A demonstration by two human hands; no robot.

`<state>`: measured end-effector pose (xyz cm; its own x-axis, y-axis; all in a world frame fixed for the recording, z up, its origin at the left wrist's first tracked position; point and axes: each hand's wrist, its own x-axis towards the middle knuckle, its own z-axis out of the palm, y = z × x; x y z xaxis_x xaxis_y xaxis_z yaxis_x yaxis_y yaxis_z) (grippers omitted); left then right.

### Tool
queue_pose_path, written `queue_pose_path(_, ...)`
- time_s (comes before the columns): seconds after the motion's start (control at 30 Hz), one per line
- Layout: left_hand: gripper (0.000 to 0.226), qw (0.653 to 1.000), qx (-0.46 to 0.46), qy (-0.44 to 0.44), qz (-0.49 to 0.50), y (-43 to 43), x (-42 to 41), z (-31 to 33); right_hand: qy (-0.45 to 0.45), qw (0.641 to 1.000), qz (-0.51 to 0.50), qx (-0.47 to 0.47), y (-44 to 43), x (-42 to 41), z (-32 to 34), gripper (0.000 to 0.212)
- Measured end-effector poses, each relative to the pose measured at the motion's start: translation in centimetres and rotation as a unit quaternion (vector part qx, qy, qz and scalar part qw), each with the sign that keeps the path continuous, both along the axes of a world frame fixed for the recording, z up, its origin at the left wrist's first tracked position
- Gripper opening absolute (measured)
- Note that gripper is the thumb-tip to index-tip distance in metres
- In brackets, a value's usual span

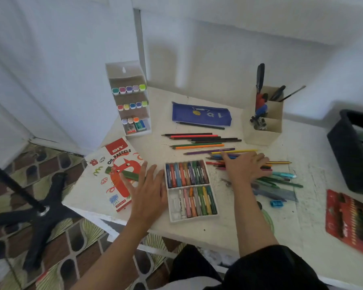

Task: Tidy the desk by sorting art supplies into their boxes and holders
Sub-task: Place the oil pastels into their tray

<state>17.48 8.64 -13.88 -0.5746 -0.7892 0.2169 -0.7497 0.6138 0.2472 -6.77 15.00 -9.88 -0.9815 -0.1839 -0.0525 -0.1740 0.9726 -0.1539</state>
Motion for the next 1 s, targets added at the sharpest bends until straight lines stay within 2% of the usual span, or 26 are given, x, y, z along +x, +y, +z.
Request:
queue_pose_path(0.13,0.048,1.000,0.001,-0.007,-0.001,0.0,0.0,-0.1,0.000,1.000,0.003,0.009,-0.4,0.1,0.4,0.100)
queue_pose_path(0.27,0.048,1.000,-0.006,-0.008,0.000,0.0,0.0,-0.1,0.024,0.999,0.029,-0.003,0.3,0.1,0.6,0.087)
queue_pose_path(0.4,0.047,1.000,-0.007,-0.013,0.001,-0.1,0.0,-0.3,0.031,0.980,0.120,-0.158,2.3,0.4,0.4,0.074)
queue_pose_path(0.53,0.043,1.000,-0.008,-0.014,0.003,-0.2,0.0,-0.4,-0.030,0.929,0.213,-0.301,5.1,2.4,0.1,0.073)
queue_pose_path(0.6,0.042,1.000,-0.012,-0.010,0.003,-0.2,0.1,-0.4,-0.063,0.904,0.257,-0.336,6.5,3.9,0.4,0.073)
queue_pose_path(0.7,0.045,1.000,-0.018,-0.005,0.001,0.0,0.1,-0.2,-0.100,0.879,0.325,-0.333,8.3,6.3,0.9,0.071)
queue_pose_path(0.8,0.048,1.000,-0.018,-0.002,-0.001,0.0,0.2,0.0,-0.132,0.861,0.397,-0.289,9.1,8.7,0.4,0.075)
queue_pose_path(1.0,0.050,1.000,-0.015,0.008,-0.007,0.2,0.0,0.3,-0.088,0.866,0.444,-0.211,8.3,11.5,-0.6,0.080)
